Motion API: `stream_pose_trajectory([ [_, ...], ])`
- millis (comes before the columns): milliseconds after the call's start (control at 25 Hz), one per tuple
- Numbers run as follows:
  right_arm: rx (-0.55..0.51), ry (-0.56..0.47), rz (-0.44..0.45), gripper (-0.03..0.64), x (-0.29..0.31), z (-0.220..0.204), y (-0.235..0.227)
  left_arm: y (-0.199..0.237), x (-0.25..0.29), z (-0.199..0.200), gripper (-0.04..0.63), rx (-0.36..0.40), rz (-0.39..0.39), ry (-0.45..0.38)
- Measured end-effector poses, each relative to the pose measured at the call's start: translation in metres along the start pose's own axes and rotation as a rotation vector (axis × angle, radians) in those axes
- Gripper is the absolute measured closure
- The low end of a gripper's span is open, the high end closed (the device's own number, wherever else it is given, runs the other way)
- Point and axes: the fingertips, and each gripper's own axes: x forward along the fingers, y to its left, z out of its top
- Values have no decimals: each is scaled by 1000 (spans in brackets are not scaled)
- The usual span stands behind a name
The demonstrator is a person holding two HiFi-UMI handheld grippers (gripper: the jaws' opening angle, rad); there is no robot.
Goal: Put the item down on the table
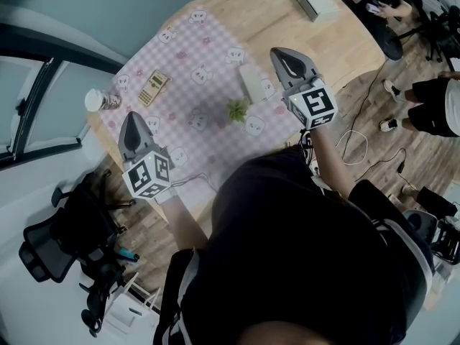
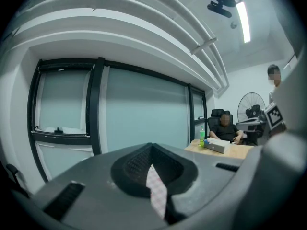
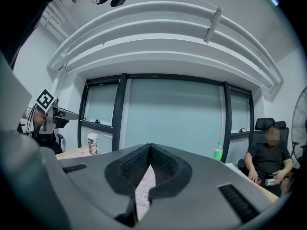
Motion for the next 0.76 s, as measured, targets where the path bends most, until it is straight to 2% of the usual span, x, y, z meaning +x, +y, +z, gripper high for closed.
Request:
stream_pose_trajectory([
  [320, 6, 13, -30, 601, 0, -3, -7, -1, 0, 0, 595, 1, -4, 4],
  [520, 27, 24, -47, 601, -2, -7, -15, -5, 0, 1, 595, 43, -3, 16],
  [760, 36, 28, -52, 601, -1, -10, -21, -9, 2, -1, 595, 41, -5, 20],
])
